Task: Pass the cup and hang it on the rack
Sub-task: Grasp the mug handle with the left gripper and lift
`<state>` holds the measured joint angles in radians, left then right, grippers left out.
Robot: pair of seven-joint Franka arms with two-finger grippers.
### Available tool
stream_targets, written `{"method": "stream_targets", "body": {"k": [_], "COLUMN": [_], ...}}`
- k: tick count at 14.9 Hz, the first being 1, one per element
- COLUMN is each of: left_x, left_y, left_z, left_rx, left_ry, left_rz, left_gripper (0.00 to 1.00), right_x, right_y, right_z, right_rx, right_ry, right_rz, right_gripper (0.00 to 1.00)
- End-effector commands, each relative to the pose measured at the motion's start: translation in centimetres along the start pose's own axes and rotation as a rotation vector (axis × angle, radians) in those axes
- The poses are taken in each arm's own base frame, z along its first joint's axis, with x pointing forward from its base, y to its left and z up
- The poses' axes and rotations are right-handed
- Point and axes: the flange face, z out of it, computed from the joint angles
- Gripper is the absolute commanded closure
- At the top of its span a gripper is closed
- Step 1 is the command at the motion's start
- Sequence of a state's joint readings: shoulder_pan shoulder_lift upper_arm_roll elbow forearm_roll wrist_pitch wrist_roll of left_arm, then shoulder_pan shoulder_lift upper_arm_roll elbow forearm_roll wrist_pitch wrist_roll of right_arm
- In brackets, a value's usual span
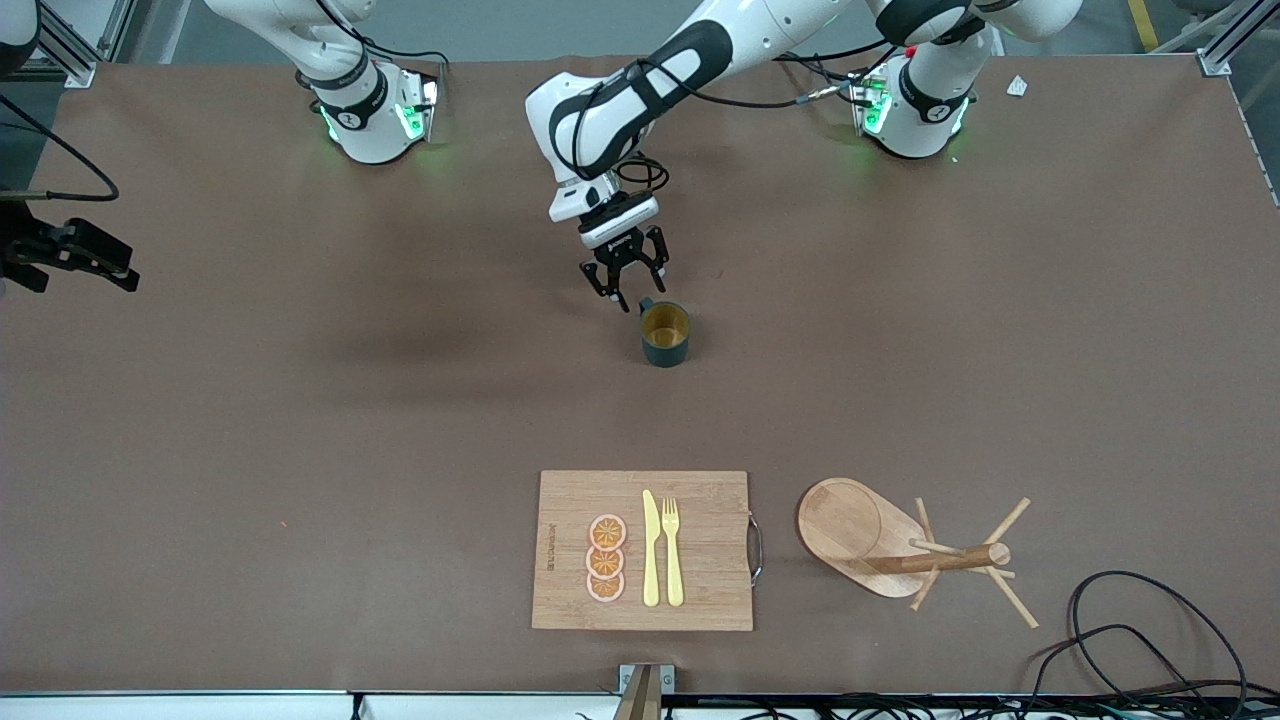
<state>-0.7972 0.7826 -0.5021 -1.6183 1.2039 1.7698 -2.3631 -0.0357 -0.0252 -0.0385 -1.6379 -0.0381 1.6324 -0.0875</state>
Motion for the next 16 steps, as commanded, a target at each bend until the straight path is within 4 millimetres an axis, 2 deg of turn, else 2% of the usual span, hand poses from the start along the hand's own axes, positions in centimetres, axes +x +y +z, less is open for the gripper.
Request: {"method": "stream_targets", "body": {"k": [1, 9, 11, 14, 16], "left_x": [0.0, -1.0, -1.0, -1.3, -1.4], "left_y": [0.7, 1.0, 1.0, 0.9, 0.9], "left_z": [0.9, 1.6, 1.5, 1.8, 1.7], "left_rx": [0.005, 0.014, 0.014, 0.018, 0.017], "left_ry": [0.022, 0.014, 0.012, 0.011, 0.011], "left_rz": [-0.010, -0.006, -0.006, -0.001, 0.001], "left_gripper": [0.34, 0.41, 0.46, 0.63, 0.81], "right_x": [-0.2, -0.3, -0.3, -0.3, -0.3], "right_y": [0.3, 0.4, 0.2, 0.3, 0.4], "right_z": [-0.4, -0.2, -0.1, -0.2, -0.2], "right_rx": [-0.002, -0.002, -0.001, -0.001, -0.001], "right_ry": [0.001, -0.005, -0.008, -0.006, -0.006], "right_rz": [-0.010, -0.007, -0.010, -0.010, -0.008], "right_gripper": [0.00, 0.00, 0.00, 0.00, 0.00]}}
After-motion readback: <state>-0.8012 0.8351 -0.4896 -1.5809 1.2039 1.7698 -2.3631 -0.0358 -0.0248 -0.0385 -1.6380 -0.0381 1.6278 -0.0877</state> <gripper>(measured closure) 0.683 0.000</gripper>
